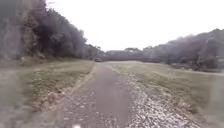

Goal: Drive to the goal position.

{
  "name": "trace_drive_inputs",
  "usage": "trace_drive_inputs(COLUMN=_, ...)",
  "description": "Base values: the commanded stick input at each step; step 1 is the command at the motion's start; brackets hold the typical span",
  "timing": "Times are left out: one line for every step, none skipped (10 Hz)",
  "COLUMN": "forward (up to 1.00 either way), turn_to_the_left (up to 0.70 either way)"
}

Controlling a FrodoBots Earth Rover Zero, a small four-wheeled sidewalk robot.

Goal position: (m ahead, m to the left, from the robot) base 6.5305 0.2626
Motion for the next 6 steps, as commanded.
trace_drive_inputs(forward=0.0, turn_to_the_left=0.0)
trace_drive_inputs(forward=0.0, turn_to_the_left=0.0)
trace_drive_inputs(forward=0.0, turn_to_the_left=0.0)
trace_drive_inputs(forward=0.0, turn_to_the_left=0.0)
trace_drive_inputs(forward=0.0, turn_to_the_left=0.0)
trace_drive_inputs(forward=0.0, turn_to_the_left=0.0)
